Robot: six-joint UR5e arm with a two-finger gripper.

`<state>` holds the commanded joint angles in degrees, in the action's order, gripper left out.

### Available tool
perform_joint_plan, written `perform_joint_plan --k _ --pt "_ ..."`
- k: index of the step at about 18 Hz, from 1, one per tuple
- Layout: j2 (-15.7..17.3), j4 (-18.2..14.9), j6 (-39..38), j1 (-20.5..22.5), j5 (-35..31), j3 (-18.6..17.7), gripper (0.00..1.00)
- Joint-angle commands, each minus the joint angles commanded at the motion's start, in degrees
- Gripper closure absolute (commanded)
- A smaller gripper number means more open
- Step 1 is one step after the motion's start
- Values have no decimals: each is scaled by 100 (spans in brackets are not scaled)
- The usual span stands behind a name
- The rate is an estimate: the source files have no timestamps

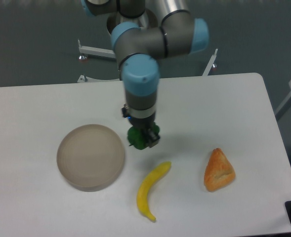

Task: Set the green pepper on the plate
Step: 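Lower the green pepper onto the grey plate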

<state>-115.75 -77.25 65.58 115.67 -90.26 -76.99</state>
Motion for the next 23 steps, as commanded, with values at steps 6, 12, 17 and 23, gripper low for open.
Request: perform_joint_plan --k 6,12,17,23 --pt "-448 78 -755 -396 315 131 73" --pt "-721 167 -1047 -572 597 105 64" --pt "-809 517 -1064 -659 624 44 25" --pt "-678 659 -1056 -660 580 9 0"
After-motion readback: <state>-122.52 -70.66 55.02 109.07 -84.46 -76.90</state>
